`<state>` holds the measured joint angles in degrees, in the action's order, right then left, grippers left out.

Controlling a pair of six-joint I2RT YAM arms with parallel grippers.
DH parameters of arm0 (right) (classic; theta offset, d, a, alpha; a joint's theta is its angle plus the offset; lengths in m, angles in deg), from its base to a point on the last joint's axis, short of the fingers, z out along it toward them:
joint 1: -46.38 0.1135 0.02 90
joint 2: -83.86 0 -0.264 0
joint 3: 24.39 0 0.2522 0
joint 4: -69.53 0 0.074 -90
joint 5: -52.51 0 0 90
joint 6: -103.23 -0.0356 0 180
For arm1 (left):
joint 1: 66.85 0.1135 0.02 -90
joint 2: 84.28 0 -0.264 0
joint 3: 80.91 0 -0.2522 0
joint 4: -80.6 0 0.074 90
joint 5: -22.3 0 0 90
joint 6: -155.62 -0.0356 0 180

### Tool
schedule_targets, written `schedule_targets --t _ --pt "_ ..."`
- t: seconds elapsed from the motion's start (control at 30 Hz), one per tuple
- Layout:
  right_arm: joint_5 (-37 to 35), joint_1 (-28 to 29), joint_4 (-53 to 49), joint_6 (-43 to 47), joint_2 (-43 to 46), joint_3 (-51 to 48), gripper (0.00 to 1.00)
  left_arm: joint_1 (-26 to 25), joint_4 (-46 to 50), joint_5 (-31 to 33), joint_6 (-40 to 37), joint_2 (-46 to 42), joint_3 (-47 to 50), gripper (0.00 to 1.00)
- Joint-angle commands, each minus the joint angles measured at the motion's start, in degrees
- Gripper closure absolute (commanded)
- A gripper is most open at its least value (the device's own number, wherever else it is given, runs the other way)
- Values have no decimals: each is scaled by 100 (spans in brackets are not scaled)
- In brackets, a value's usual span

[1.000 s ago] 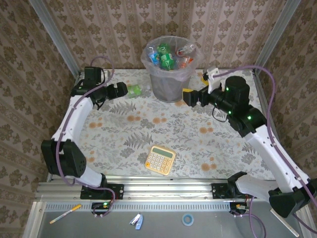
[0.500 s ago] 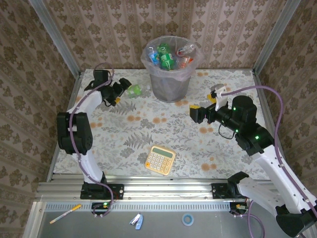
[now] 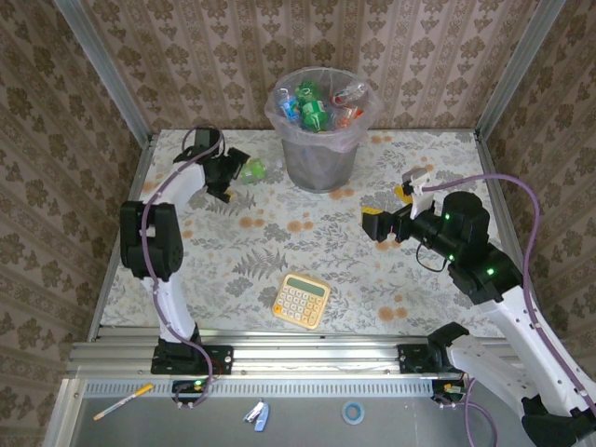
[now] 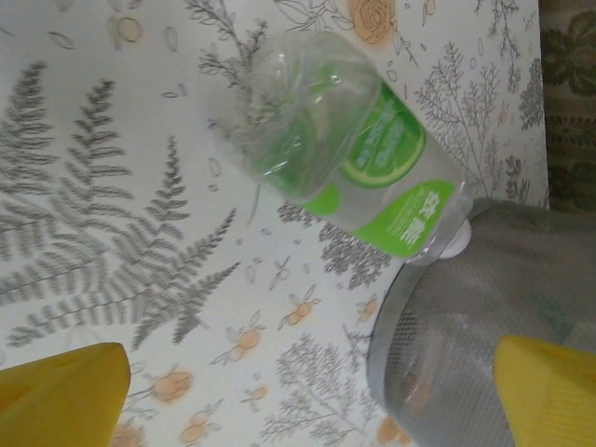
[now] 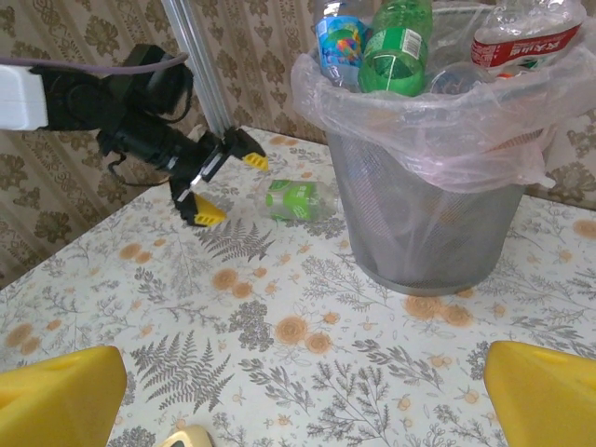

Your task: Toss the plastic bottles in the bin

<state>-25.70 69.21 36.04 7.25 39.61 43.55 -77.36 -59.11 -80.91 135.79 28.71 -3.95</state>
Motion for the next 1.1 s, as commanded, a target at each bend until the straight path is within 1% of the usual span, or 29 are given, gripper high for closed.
schedule_targets --t 0.0,0.13,0.27,0.4,0.53,0.67,0.97,1.07 --pt "-140 36 -143 60 135 -92 0 -138 541 219 638 329 -542 0" --pt "-150 33 -238 86 221 -141 0 -276 780 424 925 659 -1008 0" --pt "-194 31 -366 141 356 -195 0 -281 1241 412 1124 1059 -1547 0" --pt "-177 31 -398 158 481 -256 0 -284 1318 569 1301 1275 -1848 0" --pt "-185 35 -443 184 534 -312 0 -268 1545 629 1496 1527 -2197 0" --pt "-177 34 -453 193 558 -373 0 -251 1554 635 1662 1730 -2399 0" --pt "-196 33 -497 194 687 -535 0 -163 1747 626 1820 2265 -3040 0" --pt "-155 32 -512 185 750 -556 0 -145 1878 653 1827 2437 -3399 0"
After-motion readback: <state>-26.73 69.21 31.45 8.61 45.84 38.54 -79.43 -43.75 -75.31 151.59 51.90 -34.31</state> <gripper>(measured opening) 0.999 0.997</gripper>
